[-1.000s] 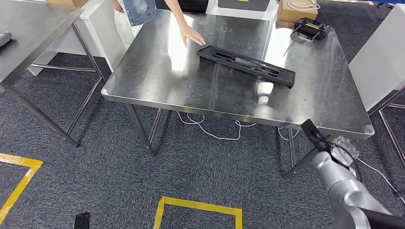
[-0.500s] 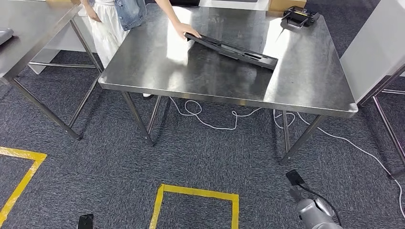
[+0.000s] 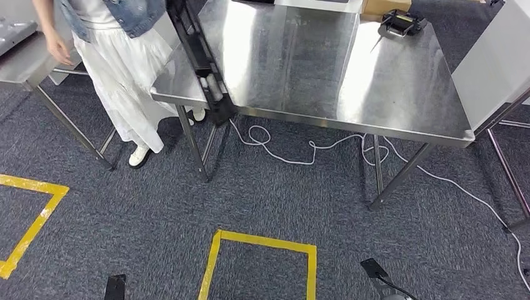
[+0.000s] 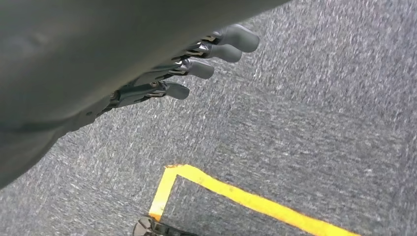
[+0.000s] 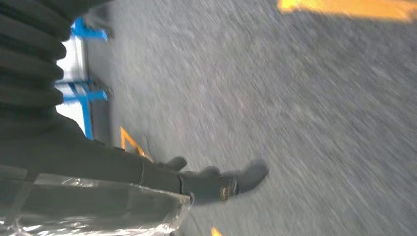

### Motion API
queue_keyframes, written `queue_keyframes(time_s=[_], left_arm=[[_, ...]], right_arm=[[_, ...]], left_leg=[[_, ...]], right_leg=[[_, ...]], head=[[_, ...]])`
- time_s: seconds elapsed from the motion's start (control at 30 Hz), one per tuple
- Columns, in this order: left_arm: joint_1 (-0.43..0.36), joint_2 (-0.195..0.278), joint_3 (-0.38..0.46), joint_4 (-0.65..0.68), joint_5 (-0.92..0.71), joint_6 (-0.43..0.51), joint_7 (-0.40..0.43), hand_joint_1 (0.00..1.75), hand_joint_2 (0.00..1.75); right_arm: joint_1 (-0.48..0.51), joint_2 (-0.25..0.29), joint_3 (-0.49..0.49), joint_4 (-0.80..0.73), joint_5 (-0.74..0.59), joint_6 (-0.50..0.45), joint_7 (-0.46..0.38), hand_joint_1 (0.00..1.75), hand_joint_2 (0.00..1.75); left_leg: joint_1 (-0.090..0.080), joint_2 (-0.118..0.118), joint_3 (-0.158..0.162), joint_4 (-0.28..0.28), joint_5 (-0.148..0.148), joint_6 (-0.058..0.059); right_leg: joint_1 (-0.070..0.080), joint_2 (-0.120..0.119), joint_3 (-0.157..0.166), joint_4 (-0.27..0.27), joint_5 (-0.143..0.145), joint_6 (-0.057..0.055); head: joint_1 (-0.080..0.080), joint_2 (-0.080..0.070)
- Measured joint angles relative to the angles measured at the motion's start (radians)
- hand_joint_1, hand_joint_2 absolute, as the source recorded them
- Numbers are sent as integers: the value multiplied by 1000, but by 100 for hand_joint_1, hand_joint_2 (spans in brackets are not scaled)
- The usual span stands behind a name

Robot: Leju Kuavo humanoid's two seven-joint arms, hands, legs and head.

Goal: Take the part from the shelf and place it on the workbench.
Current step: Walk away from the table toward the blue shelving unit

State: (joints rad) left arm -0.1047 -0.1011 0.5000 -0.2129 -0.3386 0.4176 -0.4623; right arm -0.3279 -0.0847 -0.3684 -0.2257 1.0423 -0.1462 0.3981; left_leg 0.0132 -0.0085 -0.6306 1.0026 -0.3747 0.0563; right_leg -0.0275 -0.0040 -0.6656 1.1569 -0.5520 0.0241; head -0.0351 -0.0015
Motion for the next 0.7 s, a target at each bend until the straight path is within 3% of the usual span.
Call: queue_keyframes(time_s=[0.03, 0.07, 0.13, 0.17, 0.2, 0.27, 0.3, 0.37, 0.4, 0.43, 0.5, 0.53, 0.57, 0.6, 0.63, 0.67, 0.7], left_arm=[[-2, 0, 0, 0, -4, -4, 1, 0, 0], [-3, -1, 0, 0, -7, -6, 0, 0, 0], [-4, -4, 0, 0, -15, -8, 0, 0, 0], [-6, -7, 0, 0, -21, -9, 0, 0, 0], [-8, -9, 0, -1, -27, -11, 1, 0, 0], [-13, -13, -1, -3, -40, -14, 4, 0, 0], [-15, -14, -2, -4, -45, -14, 6, 0, 0], [-17, -15, -2, -4, -48, -15, 8, 0, 0], [-15, -16, -2, -4, -49, -15, 9, 0, 0], [-12, -16, -2, -4, -51, -15, 10, 0, 0], [-13, -16, -2, -4, -59, -15, 13, 0, 0], [-16, -16, -3, -4, -63, -15, 15, 0, 0], [-19, -16, -3, -5, -68, -15, 18, 0, 0], [-21, -16, -4, -5, -72, -15, 22, 0, 0], [-23, -16, -6, -5, -76, -14, 25, 0, 0], [-25, -17, -8, -5, -79, -14, 28, 0, 0], [-28, -17, -10, -5, -82, -14, 31, 0, 0]], right_arm=[[15, 4, -15, 1, -11, 7, -11, 0, 175], [30, 8, -28, 2, -20, 10, -22, 0, 175], [57, 17, -49, 4, -30, 9, -37, 0, 175], [68, 21, -57, 4, -32, 8, -41, 0, 175], [77, 26, -65, 5, -33, 6, -44, 0, 175], [94, 36, -79, 5, -32, 4, -50, 0, 175], [104, 41, -85, 6, -30, 3, -53, 0, 175], [123, 51, -96, 7, -28, 1, -57, 0, 175], [132, 55, -101, 8, -28, 1, -60, 0, 175], [140, 60, -105, 9, -30, 2, -65, 0, 175], [156, 69, -112, 10, -34, 2, -87, 0, 175], [163, 74, -116, 10, -38, 2, -102, 0, 175], [171, 80, -120, 10, -42, 1, -116, 0, 175], [179, 86, -125, 10, -46, 1, -130, 0, 175], [186, 92, -129, 10, -50, 1, -141, 0, 175], [191, 98, -133, 11, -53, 0, -148, 0, 175], [196, 102, -137, 11, -55, 0, -155, 0, 175]], left_leg=[[-2, 0, -18, 0, 14, 2], [-4, 1, -38, 1, 29, 1], [-6, 2, -78, 1, 60, -3], [-7, 3, -96, 3, 76, -7], [-8, 3, -111, 4, 91, -12], [-9, 5, -118, -2, 117, -25], [-8, 6, -115, -11, 127, -33], [0, 6, -109, -27, 142, -47], [3, 6, -113, -19, 119, -53], [7, 6, -121, 8, 73, -59], [10, 6, -146, 126, -64, -71], [11, 6, -153, 200, -108, -76], [12, 6, -152, 262, -123, -80], [15, 6, -136, 296, -114, -83], [18, 6, -103, 292, -93, -84], [21, 6, -50, 245, -79, -86], [21, 3, 9, 176, -86, -87]], right_leg=[[0, 1, -12, 60, -30, -1], [0, 1, -14, 103, -39, 5], [1, 2, 32, 101, 1, 28], [2, 2, 83, 53, 21, 33], [5, 1, 147, -27, 17, 29], [13, 2, 230, -160, -14, 7], [17, 2, 244, -197, -26, -5], [13, 2, 234, -205, -9, -23], [10, 1, 226, -205, 5, -31], [6, -1, 216, -206, 20, -38], [5, -2, 191, -204, 48, -44], [5, -3, 178, -202, 60, -43], [5, -3, 164, -198, 71, -40], [4, -4, 150, -192, 80, -35], [2, -4, 135, -185, 87, -31], [0, -4, 121, -176, 91, -26], [0, -3, 109, -166, 95, -21]], head=[[2, 0], [2, 0], [2, 0], [2, 0], [2, 0], [-4, 0], [-6, 0], [-5, -1], [-6, 0], [-7, 0], [-9, 0], [-10, 0], [-10, 0], [-9, 0], [-10, 0], [-10, 0], [-11, 0]])
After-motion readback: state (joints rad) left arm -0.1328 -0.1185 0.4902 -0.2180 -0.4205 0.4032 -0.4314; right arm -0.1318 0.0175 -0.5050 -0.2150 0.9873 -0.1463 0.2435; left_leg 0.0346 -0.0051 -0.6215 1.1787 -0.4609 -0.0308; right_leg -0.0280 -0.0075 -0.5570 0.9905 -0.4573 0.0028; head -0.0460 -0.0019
